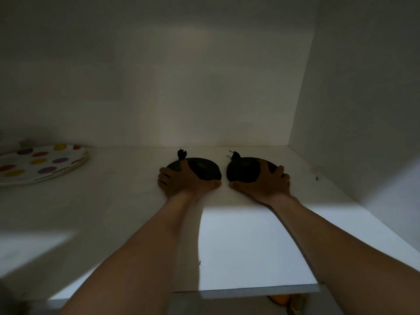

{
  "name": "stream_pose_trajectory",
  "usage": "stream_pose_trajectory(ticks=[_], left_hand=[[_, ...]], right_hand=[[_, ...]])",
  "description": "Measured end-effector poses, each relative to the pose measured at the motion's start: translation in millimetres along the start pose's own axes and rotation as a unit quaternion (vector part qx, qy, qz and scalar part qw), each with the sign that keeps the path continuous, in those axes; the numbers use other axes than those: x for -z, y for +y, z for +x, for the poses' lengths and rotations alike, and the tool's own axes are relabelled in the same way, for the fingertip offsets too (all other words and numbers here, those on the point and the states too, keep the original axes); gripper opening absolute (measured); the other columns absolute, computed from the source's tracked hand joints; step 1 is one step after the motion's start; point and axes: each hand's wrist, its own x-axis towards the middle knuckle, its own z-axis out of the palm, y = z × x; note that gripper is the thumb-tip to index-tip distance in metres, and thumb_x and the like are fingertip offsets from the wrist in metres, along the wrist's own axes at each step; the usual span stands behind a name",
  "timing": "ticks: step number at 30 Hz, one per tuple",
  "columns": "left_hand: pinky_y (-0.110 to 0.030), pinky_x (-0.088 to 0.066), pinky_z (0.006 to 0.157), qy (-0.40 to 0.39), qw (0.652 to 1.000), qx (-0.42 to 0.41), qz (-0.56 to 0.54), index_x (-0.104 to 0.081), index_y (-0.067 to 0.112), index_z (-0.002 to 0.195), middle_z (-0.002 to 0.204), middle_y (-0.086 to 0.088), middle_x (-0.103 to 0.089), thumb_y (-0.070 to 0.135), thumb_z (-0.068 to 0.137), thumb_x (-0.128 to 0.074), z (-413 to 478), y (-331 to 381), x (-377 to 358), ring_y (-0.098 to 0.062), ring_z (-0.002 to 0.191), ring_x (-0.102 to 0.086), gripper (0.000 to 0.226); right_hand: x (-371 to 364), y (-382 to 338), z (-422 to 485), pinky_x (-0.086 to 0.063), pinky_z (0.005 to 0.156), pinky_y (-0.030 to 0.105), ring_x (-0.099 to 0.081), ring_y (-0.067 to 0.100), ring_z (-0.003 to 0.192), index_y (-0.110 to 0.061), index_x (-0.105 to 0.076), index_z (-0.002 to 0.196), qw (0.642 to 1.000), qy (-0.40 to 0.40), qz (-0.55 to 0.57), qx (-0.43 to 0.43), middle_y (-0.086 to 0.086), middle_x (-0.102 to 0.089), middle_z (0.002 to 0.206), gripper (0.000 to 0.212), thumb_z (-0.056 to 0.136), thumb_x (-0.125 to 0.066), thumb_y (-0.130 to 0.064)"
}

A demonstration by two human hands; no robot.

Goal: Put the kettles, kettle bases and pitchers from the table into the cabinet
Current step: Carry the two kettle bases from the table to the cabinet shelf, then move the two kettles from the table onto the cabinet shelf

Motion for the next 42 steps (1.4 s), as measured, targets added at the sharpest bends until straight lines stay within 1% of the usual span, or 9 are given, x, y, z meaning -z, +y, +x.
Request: stream_pose_trajectory(ticks=[6, 9, 14, 19, 21, 24, 29, 34, 42], left_hand=[[-0.056, -0.003, 0.12, -0.042, 0.999, 0.011, 0.01, 0.022, 0.031, 0.153, 0.158, -0.03, 0.024, 0.07, 0.052, -0.083, -25.8, -5.0, 21.4, -0.045, 0.15, 0.012, 0.151], [-0.056, -0.005, 0.121, -0.011, 1.0, -0.009, 0.006, 0.012, 0.024, 0.156, 0.161, -0.03, 0.011, 0.069, 0.063, -0.077, -50.7, -10.2, 35.5, -0.046, 0.15, 0.001, 0.136], [-0.051, -0.028, 0.115, 0.114, 0.99, -0.055, 0.061, -0.031, 0.01, 0.148, 0.15, -0.026, -0.028, 0.065, 0.087, -0.054, -114.3, -17.3, 50.6, -0.045, 0.135, -0.035, 0.085], [-0.05, -0.017, 0.119, 0.234, 0.968, -0.047, 0.081, -0.028, 0.009, 0.151, 0.158, -0.024, -0.022, 0.056, 0.097, -0.043, -202.8, -41.0, 60.3, -0.039, 0.145, -0.024, 0.073], [-0.051, -0.014, 0.121, 0.254, 0.962, -0.039, 0.096, -0.025, 0.01, 0.152, 0.161, -0.024, -0.017, 0.053, 0.098, -0.043, -244.9, -65.0, 66.5, -0.037, 0.149, -0.018, 0.072], [-0.055, -0.009, 0.121, 0.259, 0.957, 0.0, 0.126, -0.019, 0.013, 0.155, 0.164, -0.021, -0.01, 0.054, 0.098, -0.042, -309.9, -108.6, 83.9, -0.037, 0.151, -0.012, 0.074], [-0.057, -0.007, 0.121, 0.291, 0.933, 0.135, 0.166, -0.008, 0.016, 0.158, 0.165, -0.019, -0.002, 0.058, 0.098, -0.037, -417.9, -180.6, 127.8, -0.038, 0.152, -0.006, 0.079], [-0.059, -0.01, 0.118, 0.33, 0.895, 0.239, 0.182, -0.014, 0.015, 0.157, 0.164, -0.02, -0.007, 0.056, 0.098, -0.037, -533.3, -248.2, 169.7, -0.04, 0.15, -0.012, 0.075], [-0.062, -0.012, 0.117, 0.342, 0.823, 0.413, 0.187, -0.017, 0.015, 0.156, 0.163, -0.02, -0.012, 0.055, 0.097, -0.041, -735.6, -350.5, 210.2, -0.04, 0.148, -0.016, 0.075]], right_hand=[[13.4, -3.8, -14.6, -0.01, 0.12, 0.061, 0.003, 0.046, 0.151, -0.039, 0.02, 0.153, 0.999, -0.026, -0.017, -0.017, 0.022, 0.017, 0.163, 0.143, 0.052, -0.07, -0.085], [24.2, -3.4, -34.0, -0.011, 0.12, 0.06, -0.002, 0.044, 0.15, -0.037, 0.011, 0.155, 1.0, -0.014, 0.003, 0.007, 0.02, 0.011, 0.164, 0.132, 0.059, -0.069, -0.082], [28.9, -11.1, -81.1, -0.02, 0.117, 0.057, -0.019, 0.047, 0.143, -0.026, -0.008, 0.156, 0.991, 0.049, 0.022, 0.122, 0.025, -0.015, 0.157, 0.106, 0.077, -0.058, -0.075], [19.1, -25.8, -155.6, -0.013, 0.121, 0.057, -0.009, 0.044, 0.149, -0.024, -0.01, 0.157, 0.963, 0.088, 0.061, 0.249, 0.023, -0.011, 0.162, 0.083, 0.093, -0.05, -0.059], [11.8, -28.9, -194.2, -0.011, 0.121, 0.058, -0.006, 0.043, 0.151, -0.029, -0.013, 0.157, 0.95, 0.07, 0.064, 0.296, 0.02, -0.008, 0.164, 0.076, 0.094, -0.047, -0.057], [-1.6, -38.3, -256.7, -0.011, 0.12, 0.058, -0.005, 0.04, 0.152, -0.038, -0.018, 0.155, 0.931, 0.024, 0.082, 0.356, 0.015, -0.005, 0.167, 0.07, 0.094, -0.043, -0.06], [-25.9, -71.7, -369.9, -0.01, 0.12, 0.061, -0.005, 0.04, 0.152, -0.046, -0.012, 0.154, 0.891, -0.064, 0.077, 0.442, 0.01, -0.002, 0.167, 0.07, 0.093, -0.039, -0.066], [-49.7, -104.5, -495.2, -0.008, 0.119, 0.063, -0.003, 0.04, 0.153, -0.049, -0.006, 0.154, 0.845, -0.161, 0.079, 0.504, 0.009, 0.005, 0.168, 0.072, 0.093, -0.037, -0.068], [-82.6, -130.5, -706.3, -0.022, 0.114, 0.061, -0.02, 0.038, 0.149, -0.045, -0.017, 0.153, 0.75, -0.285, 0.095, 0.589, 0.007, -0.011, 0.167, 0.066, 0.094, -0.04, -0.064]])
